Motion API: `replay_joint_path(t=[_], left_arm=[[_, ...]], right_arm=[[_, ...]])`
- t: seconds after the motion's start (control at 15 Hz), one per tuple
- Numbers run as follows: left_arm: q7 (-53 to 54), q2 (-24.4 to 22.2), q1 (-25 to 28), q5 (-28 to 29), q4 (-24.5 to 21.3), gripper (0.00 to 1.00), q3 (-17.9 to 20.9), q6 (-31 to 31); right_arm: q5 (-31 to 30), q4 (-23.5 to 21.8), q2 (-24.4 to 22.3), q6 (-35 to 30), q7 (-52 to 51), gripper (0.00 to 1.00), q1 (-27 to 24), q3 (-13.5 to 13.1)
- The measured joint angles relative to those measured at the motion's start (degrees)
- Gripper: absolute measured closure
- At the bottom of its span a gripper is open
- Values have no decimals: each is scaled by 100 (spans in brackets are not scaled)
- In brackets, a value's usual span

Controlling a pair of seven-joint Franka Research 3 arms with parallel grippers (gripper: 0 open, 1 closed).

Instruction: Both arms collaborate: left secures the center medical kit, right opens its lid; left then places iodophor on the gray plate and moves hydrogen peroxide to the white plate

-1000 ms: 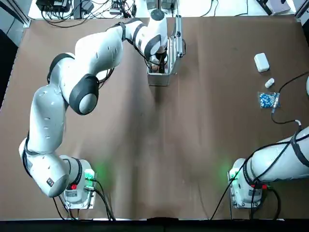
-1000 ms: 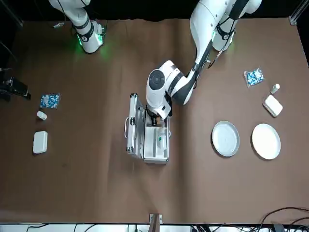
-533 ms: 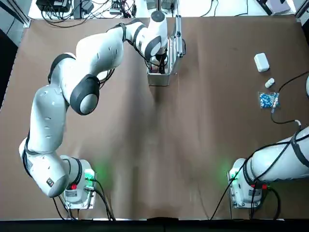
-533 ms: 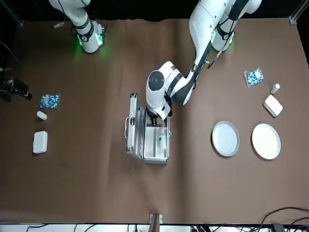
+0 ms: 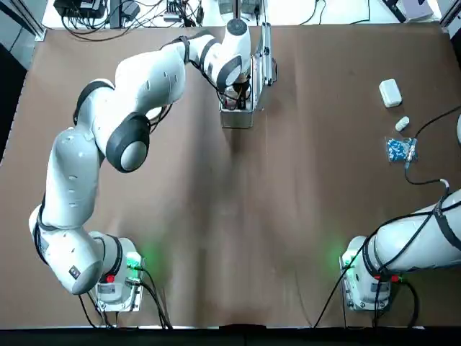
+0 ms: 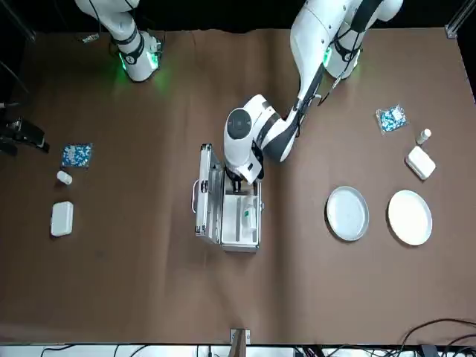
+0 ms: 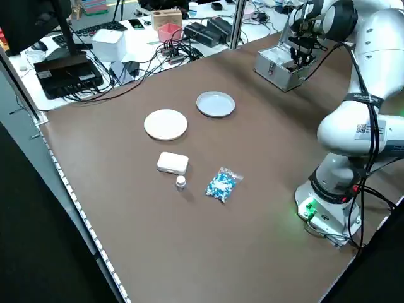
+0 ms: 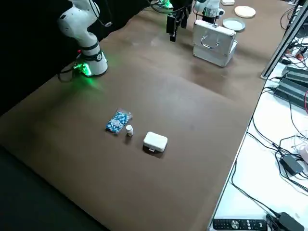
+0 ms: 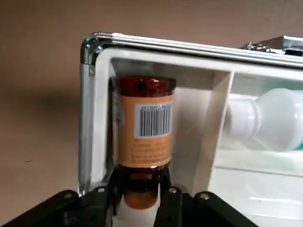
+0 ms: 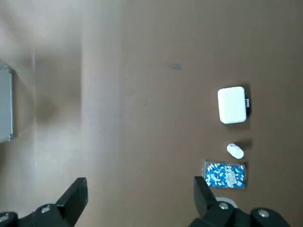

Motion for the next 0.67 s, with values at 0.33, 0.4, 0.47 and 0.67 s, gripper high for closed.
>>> replay_joint_path(t=[0.33,0.4,0.47,0.67], left_arm=[[-1,3,-1,1,13,67,7,51],[-1,3,-1,1,28,67,11,70],[1,1,1,1,63,67,19,80],[46,-108,26,2,182,67,51,84]], right_arm=[[0,0,-2,0,3,1,8,0],[0,-1,-2,0,3,1,22,2],[0,-1,-2,0,4,1,42,3],[0,-2,-2,-2,15,1,74,4]])
